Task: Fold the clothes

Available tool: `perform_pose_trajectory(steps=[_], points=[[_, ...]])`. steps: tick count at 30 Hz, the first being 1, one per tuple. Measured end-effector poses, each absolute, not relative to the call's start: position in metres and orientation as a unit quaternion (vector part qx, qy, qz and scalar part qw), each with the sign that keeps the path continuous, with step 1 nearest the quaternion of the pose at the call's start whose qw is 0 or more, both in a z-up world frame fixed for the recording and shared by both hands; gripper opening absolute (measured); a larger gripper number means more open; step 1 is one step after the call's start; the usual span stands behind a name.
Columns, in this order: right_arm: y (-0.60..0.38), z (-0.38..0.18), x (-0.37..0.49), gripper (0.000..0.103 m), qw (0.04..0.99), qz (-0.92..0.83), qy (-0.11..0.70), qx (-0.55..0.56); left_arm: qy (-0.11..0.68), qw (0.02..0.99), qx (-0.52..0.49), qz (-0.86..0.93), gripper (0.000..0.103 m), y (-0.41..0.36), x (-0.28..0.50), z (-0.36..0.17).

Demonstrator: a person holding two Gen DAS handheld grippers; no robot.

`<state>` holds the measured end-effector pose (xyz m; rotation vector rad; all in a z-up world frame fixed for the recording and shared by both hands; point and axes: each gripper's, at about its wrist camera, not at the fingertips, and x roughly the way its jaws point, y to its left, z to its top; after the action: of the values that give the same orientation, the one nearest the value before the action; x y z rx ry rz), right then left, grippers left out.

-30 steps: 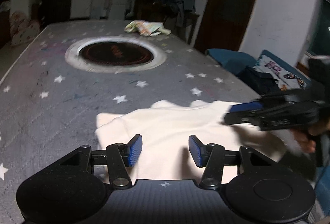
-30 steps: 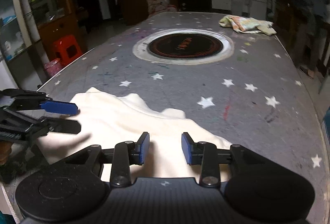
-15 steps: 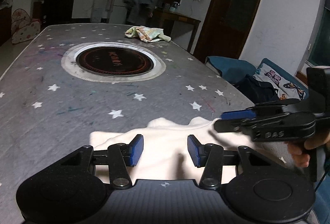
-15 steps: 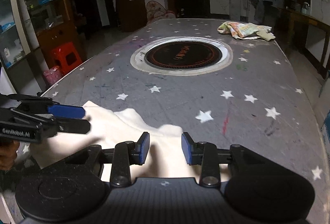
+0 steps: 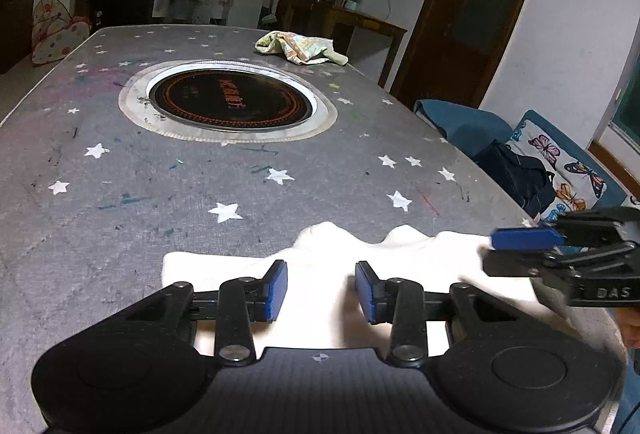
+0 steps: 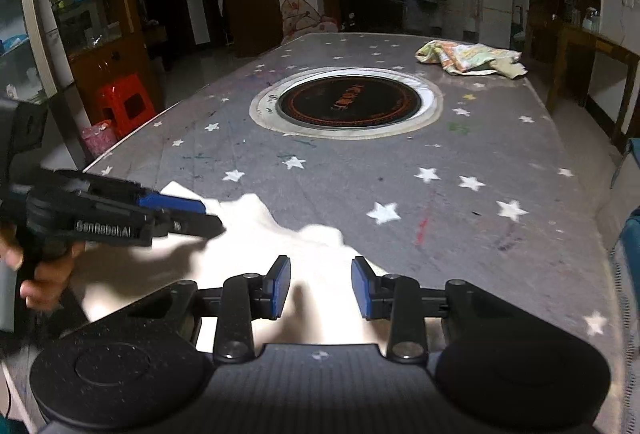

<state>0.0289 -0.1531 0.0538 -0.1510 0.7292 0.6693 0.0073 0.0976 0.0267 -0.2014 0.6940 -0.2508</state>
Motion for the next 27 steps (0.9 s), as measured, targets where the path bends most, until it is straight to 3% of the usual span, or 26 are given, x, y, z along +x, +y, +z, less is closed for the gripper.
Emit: perform_pose_trajectory(steps=[13, 27], points=[[-0.185, 0.060, -0.038, 0.033, 0.878, 0.336, 0.336, -0.056, 0.325, 0.930, -0.078, -0.151, 0.042, 0.090, -0.062, 0.036], [-0.189, 0.033, -0.046, 0.032, 0.881, 0.321, 0.348, -0.019, 0.322, 0.934, -0.101, -0.121, 0.042, 0.109, -0.093, 0.030]])
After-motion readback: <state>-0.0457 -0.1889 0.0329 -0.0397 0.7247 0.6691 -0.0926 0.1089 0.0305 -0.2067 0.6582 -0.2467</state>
